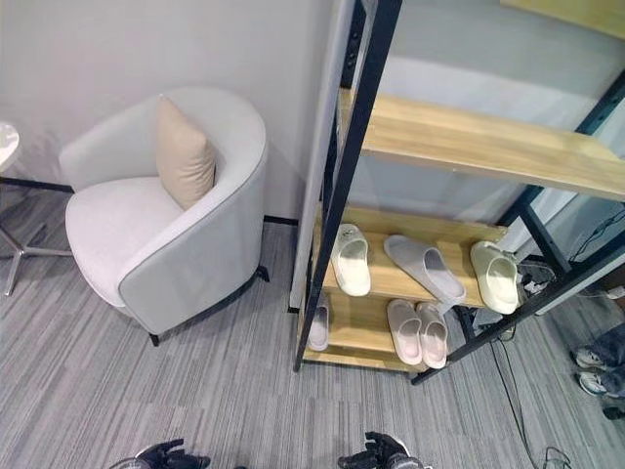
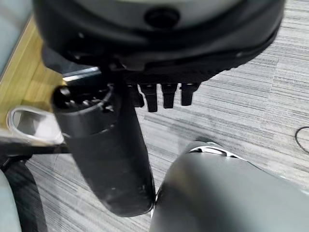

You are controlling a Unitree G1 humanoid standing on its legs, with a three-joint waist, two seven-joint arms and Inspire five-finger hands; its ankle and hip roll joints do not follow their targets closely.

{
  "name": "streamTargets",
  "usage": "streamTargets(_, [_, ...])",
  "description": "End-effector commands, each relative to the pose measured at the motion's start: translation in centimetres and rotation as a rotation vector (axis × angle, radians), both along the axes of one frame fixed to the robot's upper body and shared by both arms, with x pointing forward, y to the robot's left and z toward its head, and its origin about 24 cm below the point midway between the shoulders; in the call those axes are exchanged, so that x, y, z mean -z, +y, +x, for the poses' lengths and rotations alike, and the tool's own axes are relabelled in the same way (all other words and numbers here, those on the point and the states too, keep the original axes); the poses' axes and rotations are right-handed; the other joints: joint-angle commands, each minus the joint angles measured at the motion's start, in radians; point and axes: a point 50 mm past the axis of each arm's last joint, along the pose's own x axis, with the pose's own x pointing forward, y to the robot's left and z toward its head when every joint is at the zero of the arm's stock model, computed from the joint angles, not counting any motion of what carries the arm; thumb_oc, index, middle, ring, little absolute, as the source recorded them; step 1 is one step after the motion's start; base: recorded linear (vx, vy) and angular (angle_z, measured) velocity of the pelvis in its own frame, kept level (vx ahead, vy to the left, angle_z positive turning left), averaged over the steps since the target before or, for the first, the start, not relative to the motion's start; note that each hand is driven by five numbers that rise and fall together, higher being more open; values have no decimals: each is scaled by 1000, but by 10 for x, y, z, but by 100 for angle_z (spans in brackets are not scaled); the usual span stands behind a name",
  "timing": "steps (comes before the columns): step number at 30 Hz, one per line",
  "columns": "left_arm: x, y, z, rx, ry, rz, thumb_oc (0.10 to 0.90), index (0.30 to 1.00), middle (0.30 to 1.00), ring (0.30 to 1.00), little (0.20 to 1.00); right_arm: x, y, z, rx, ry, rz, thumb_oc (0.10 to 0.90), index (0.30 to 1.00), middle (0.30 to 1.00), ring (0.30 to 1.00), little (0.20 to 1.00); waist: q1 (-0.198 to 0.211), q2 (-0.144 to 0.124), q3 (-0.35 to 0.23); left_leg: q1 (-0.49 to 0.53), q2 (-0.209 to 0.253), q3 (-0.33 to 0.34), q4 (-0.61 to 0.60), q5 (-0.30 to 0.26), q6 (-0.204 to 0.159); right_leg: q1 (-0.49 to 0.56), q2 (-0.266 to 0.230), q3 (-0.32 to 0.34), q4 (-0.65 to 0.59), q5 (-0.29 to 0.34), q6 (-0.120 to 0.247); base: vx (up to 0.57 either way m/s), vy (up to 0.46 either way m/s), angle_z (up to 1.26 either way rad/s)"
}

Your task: Arrange the slippers neatly on the shoe rack.

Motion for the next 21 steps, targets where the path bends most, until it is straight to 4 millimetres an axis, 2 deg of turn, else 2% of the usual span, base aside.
streamTargets(1, [1, 4, -12, 20, 56, 27, 800, 900, 900, 900, 900, -5, -27, -1, 30, 1, -78, 800, 900, 900, 900, 900, 9, 20, -34, -49, 0, -51, 30, -61, -43, 12, -1, 26, -33, 69, -10, 59, -162, -2])
streamTargets(4, [3, 4, -20, 42, 84, 35, 800, 900, 900, 900, 900, -11, -33, 11, 26, -40, -91, 800, 900, 900, 900, 900, 5, 26, -37, -25, 24, -57, 23, -66, -66, -13, -64, 51, -92, 139, 9, 96, -341, -2])
streamTargets(5, [1, 5, -14, 41, 54, 38, 800, 900, 900, 900, 900, -16, -37, 22, 16, -73, -109, 800, 900, 900, 900, 900, 4, 19, -29, -24, 39, -67, 54, -79, -79, -6, -89, 94, -110, 187, 21, 94, -522, -5])
streamTargets(7, [-1, 5, -5, 51, 15, 40, 800, 900, 900, 900, 900, -20, -44, 24, 16, -83, -133, 800, 900, 900, 900, 900, 3, 10, -32, -25, 59, -83, 81, -87, -97, 19, -88, 162, -125, 192, 31, 105, -504, 0])
streamTargets(9, [-1, 4, -2, 63, 6, 41, 800, 900, 900, 900, 900, -20, -46, 21, 19, -79, -139, 800, 900, 900, 900, 900, 5, 10, -34, -21, 67, -86, 85, -90, -102, 27, -79, 180, -130, 170, 32, 72, -259, -3])
streamTargets(11, [-2, 0, 7, 109, -25, 46, 800, 900, 900, 900, 900, -21, -49, 22, 5, -88, -160, 800, 900, 900, 900, 900, 6, 15, -40, -18, 115, -86, 97, -73, -127, 29, -35, 178, -117, 96, 36, 74, -414, -34])
streamTargets(12, [-3, -2, 11, 123, -45, 52, 800, 900, 900, 900, 900, -24, -52, 26, 15, -114, -169, 800, 900, 900, 900, 900, 1, 24, -37, -26, 163, -94, 105, -42, -149, 33, 2, 176, -107, 54, 24, 29, -647, -37])
streamTargets(13, [-6, -8, 28, 148, -100, 52, 800, 900, 900, 900, 900, -29, -52, 31, 36, -177, -177, 800, 900, 900, 900, 900, -10, 29, -28, -72, 236, -92, 154, 39, -173, 45, 50, 155, -104, 21, -12, 11, -515, -16])
streamTargets(14, [-6, -8, 28, 148, -100, 52, 800, 900, 900, 900, 900, -29, -52, 31, 36, -177, -178, 800, 900, 900, 900, 900, -11, 29, -28, -73, 236, -93, 154, 39, -173, 45, 50, 155, -104, 21, -12, -23, -463, 2])
streamTargets(15, [-8, -14, 39, 140, -144, 45, 800, 900, 900, 900, 900, -32, -52, 36, 63, -216, -173, 800, 900, 900, 900, 900, -19, 26, -19, -92, 267, -76, 189, 74, -171, 59, 71, 136, -112, 14, -33, 4, -298, 21])
streamTargets(16, [-9, -20, 46, 147, -166, 33, 800, 900, 900, 900, 900, -35, -50, 41, 78, -247, -158, 800, 900, 900, 900, 900, -24, 18, -14, -101, 275, -55, 213, 77, -157, 70, 83, 125, -119, 7, -47, 18, -488, 33])
streamTargets(17, [-9, -29, 53, 151, -189, 19, 800, 900, 900, 900, 900, -42, -40, 59, 100, -322, -88, 800, 900, 900, 900, 900, -23, 7, 1, -124, 244, -64, 258, 47, -138, 89, 93, 114, -122, -6, -66, 20, -308, 25])
streamTargets(18, [-9, -29, 53, 151, -190, 19, 800, 900, 900, 900, 900, -42, -40, 59, 100, -322, -88, 800, 900, 900, 900, 900, -23, 6, -1, -126, 244, -64, 257, 49, -137, 86, 93, 114, -123, -5, -66, 44, -314, 21])
streamTargets(19, [-6, -40, 53, 196, -182, 5, 800, 900, 900, 900, 900, -43, -23, 66, 64, -356, -24, 800, 900, 900, 900, 900, -5, 0, 13, -171, 132, -143, 258, -17, -120, 94, 98, 114, -124, -10, -67, 29, -123, 4])
streamTargets(20, [-6, -40, 53, 196, -182, 5, 800, 900, 900, 900, 900, -43, -23, 66, 64, -357, -24, 800, 900, 900, 900, 900, -6, -1, 10, -174, 131, -144, 256, -15, -119, 91, 98, 113, -124, -9, -67, 58, -162, 0])
streamTargets(21, [-4, -45, 50, 224, -167, -3, 800, 900, 900, 900, 900, -43, -18, 68, 47, -357, -12, 800, 900, 900, 900, 900, 1, 1, 9, -177, 93, -158, 231, -25, -114, 95, 107, 107, -125, -12, -65, 70, -62, -2])
